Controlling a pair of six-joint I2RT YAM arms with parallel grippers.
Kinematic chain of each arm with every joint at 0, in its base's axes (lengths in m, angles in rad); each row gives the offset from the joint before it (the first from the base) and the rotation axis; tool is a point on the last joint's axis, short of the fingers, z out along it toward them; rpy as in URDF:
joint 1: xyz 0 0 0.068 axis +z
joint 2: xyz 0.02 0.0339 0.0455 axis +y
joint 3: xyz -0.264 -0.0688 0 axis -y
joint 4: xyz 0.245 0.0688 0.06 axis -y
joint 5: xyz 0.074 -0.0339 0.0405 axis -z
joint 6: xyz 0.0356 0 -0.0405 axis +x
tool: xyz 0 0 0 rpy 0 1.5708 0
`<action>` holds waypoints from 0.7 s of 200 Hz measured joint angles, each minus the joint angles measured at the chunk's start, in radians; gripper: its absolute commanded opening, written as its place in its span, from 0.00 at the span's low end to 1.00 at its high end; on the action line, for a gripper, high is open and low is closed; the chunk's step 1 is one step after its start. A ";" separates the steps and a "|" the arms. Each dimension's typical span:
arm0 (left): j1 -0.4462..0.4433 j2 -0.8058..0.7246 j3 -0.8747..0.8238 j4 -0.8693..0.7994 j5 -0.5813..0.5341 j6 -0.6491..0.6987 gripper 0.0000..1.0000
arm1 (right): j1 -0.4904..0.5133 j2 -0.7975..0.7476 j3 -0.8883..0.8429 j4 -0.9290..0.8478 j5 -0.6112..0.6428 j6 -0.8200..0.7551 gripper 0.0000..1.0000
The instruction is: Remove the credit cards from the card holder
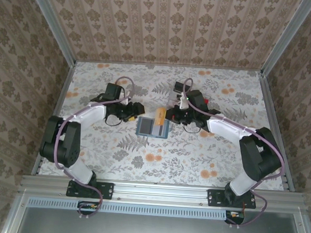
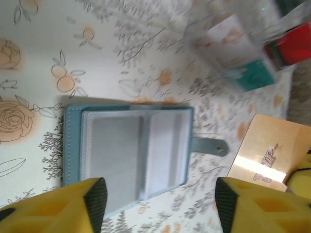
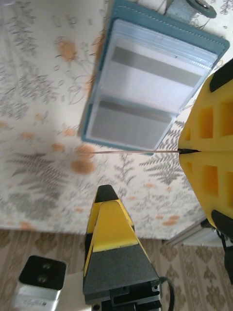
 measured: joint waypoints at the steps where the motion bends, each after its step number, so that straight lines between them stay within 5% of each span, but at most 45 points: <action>1: 0.000 -0.002 0.000 0.002 0.001 -0.002 0.72 | -0.002 -0.001 0.000 0.002 -0.001 0.000 0.00; 35: 0.003 -0.061 0.000 0.088 0.108 -0.027 0.84 | -0.037 -0.016 -0.002 0.108 -0.107 0.013 0.00; 74: -0.015 -0.070 0.000 0.212 0.237 -0.086 0.82 | -0.040 -0.016 -0.002 0.264 -0.220 0.090 0.00; 140: -0.023 -0.070 0.002 0.352 0.357 -0.177 0.36 | -0.042 0.023 -0.002 0.400 -0.317 0.175 0.00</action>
